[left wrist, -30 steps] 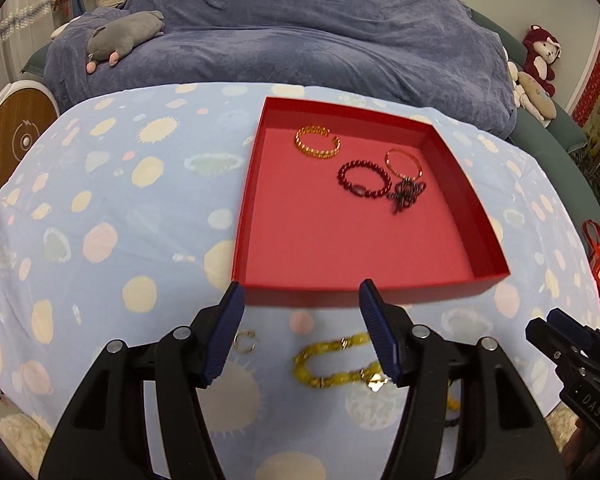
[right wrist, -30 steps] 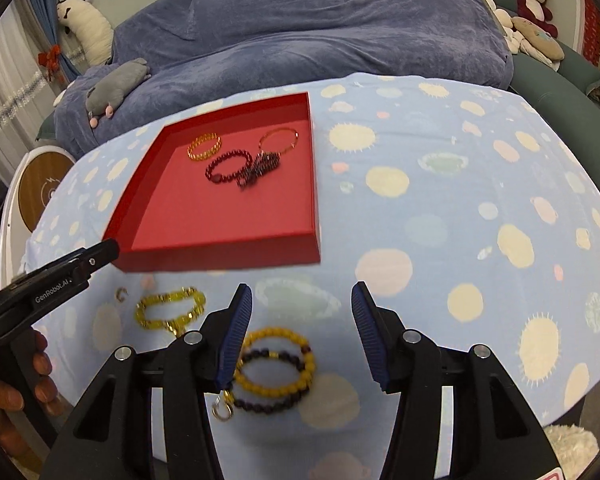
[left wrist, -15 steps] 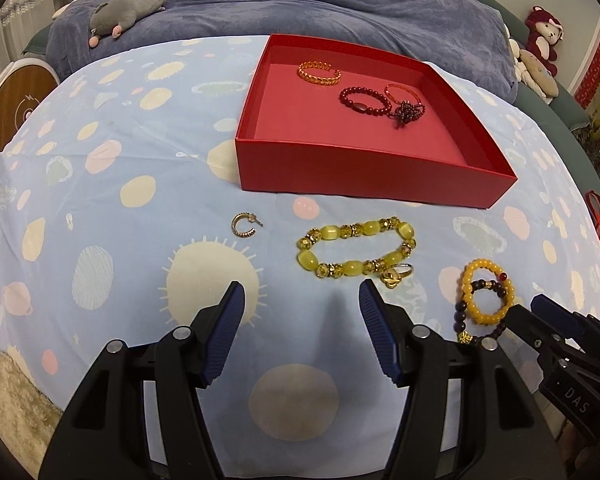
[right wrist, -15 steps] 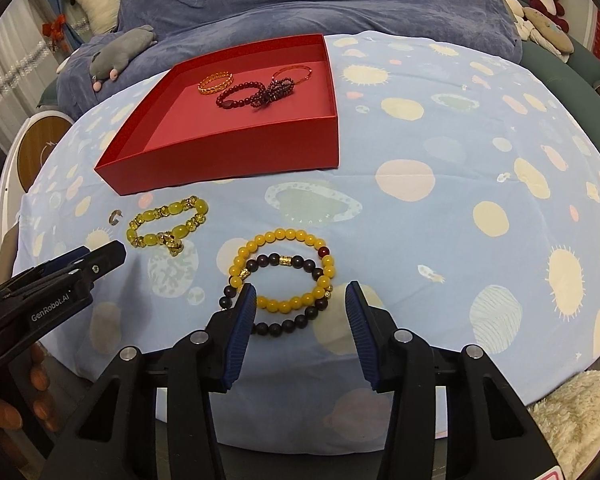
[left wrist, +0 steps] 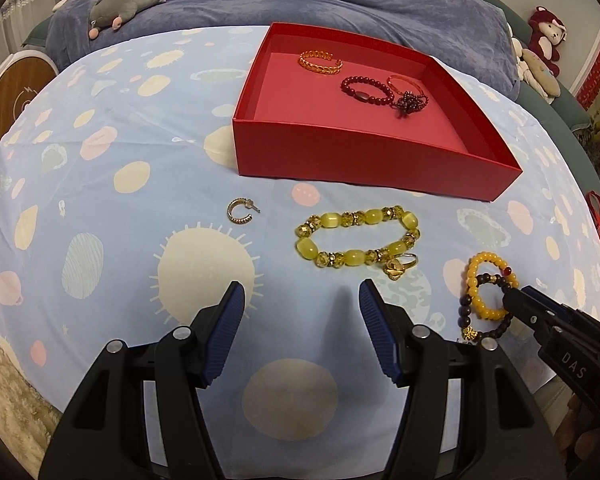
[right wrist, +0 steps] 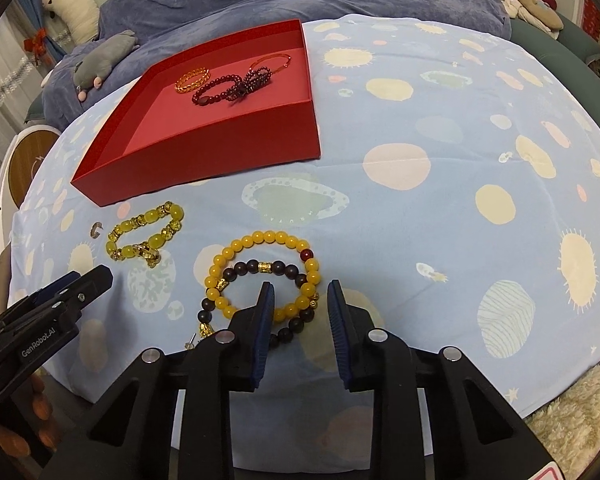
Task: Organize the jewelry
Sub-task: 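Withdraw both tools, moving the right tool toward the yellow-black bead bracelet, then grasp the black-and-gold bead bracelet with the left tool while the right tool grasps the yellow amber bracelet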
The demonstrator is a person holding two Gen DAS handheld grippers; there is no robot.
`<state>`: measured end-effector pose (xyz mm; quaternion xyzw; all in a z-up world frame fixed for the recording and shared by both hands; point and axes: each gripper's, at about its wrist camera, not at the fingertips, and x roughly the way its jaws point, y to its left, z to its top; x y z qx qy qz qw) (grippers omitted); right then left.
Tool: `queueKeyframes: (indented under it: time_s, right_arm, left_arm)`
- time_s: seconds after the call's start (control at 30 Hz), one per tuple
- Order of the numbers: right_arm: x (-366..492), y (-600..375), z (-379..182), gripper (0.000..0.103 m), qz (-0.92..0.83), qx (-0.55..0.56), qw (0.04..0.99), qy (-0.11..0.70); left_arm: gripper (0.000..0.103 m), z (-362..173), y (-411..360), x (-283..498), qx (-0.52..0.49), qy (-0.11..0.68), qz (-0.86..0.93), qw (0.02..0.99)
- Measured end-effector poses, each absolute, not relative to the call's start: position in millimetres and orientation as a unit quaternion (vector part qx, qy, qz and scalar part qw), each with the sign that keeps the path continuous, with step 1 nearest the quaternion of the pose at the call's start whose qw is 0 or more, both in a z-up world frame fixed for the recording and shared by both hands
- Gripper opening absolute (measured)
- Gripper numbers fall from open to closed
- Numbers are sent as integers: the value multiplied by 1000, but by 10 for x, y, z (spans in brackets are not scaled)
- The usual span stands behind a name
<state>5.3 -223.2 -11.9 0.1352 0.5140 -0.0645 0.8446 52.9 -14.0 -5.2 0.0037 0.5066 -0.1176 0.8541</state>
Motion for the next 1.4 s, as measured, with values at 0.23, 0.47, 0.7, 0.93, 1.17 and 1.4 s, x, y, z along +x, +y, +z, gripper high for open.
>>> queueKeyframes:
  time_s: [0.23,0.47,0.7,0.93,1.17,1.4]
  right_arm:
    - [82,-2210,-148,17,-57,133,845,515]
    - [71,-2200,-129,8,-54,133,848,510]
    - [5,-2294,-37,7,-60,148,852,498]
    - [-72,-2450,98,7,-85,163,854,486]
    - [-232,-2630,165,7,-117,177,847,488]
    - [-351,-2594,56,7,-118,186,831,510]
  left_arm:
    - [57,-78,-147,536,-1,511,-120,851]
    - [57,-46,-241,501,1,511,-138,849]
    - [57,2,-367,455,2,510,-157,846]
    - [57,36,-537,401,5,511,-182,840]
    - [56,-9,-876,312,19,516,-212,830]
    - [48,-130,-1159,231,54,521,-226,821]
